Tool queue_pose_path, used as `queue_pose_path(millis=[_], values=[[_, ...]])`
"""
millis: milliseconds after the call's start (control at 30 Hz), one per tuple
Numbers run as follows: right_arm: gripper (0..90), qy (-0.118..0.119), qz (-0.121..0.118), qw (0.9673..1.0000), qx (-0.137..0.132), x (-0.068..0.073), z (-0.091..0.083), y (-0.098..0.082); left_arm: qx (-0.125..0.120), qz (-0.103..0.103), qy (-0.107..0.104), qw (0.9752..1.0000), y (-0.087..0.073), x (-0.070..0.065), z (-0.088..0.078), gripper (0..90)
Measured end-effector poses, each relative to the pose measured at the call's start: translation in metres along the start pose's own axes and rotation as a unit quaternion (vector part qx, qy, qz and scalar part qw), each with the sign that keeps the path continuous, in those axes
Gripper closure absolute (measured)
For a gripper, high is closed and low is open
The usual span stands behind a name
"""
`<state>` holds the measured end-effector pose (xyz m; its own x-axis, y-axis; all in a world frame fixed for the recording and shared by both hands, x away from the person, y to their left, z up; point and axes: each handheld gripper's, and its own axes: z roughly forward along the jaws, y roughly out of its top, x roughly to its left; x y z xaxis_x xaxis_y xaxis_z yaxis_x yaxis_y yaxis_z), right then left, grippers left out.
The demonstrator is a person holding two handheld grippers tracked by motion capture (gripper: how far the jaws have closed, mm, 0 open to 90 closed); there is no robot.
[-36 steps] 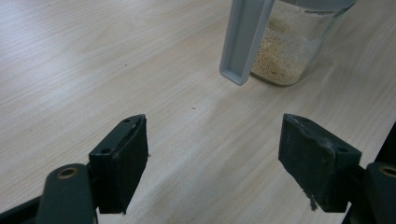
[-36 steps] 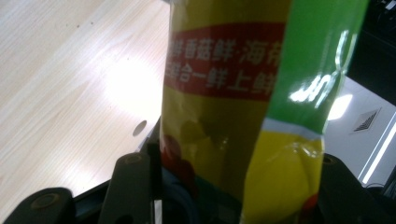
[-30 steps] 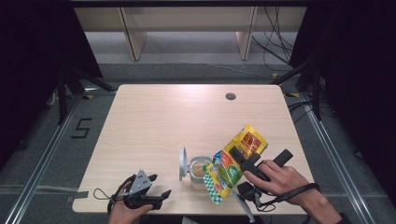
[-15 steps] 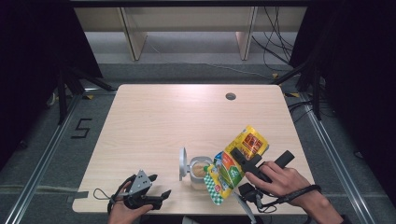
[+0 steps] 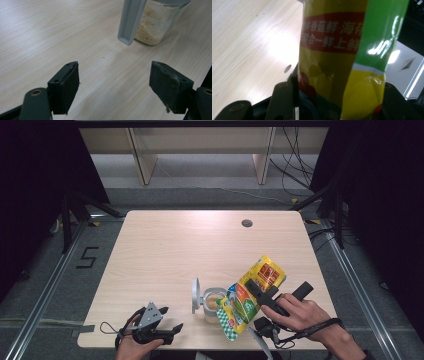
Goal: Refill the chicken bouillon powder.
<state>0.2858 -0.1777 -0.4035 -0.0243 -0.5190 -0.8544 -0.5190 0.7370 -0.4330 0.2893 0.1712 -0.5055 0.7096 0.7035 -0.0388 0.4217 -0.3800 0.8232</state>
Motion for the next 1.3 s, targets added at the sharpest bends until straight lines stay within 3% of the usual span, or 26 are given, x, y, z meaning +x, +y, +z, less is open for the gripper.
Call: queue_pose_path(millis=[67, 100, 233, 633, 1167, 1233, 1300], values=[[55.0, 0.001, -0.002, 1.0000, 0.000, 0.000, 0.001, 0.000, 0.001, 0.000, 0.000, 1.0000, 0.000, 0.000, 0.000, 23.8], [55.0, 0.000, -0.001, 1.0000, -0.003, 0.000, 0.003, 0.001, -0.002, -0.014, -0.002, 0.9999, -0.001, -0.002, 0.001, 23.8], [55.5, 0.004, -0.003, 1.0000, 0.001, 0.000, 0.006, 0.001, -0.001, 0.001, 0.000, 1.0000, 0.000, 0.000, 0.000, 23.8], [55.7, 0.000, 0.005, 1.0000, 0.007, 0.000, 0.005, -0.005, 0.001, 0.003, 0.001, 1.0000, 0.000, 0.000, 0.000, 23.8], [55.8, 0.000, 0.012, 0.9999, 0.007, 0.005, -0.003, -0.006, 0.003, 0.001, 0.004, 1.0000, 0.000, 0.000, 0.000, 23.8], [55.8, 0.000, 0.013, 0.9999, 0.007, 0.005, -0.004, -0.006, 0.001, -0.012, 0.003, 0.9999, -0.001, -0.001, 0.000, 23.8], [55.8, 0.000, 0.005, 0.9999, 0.011, 0.004, -0.005, -0.007, 0.002, -0.009, 0.002, 1.0000, 0.000, 0.000, 0.000, 23.8]])
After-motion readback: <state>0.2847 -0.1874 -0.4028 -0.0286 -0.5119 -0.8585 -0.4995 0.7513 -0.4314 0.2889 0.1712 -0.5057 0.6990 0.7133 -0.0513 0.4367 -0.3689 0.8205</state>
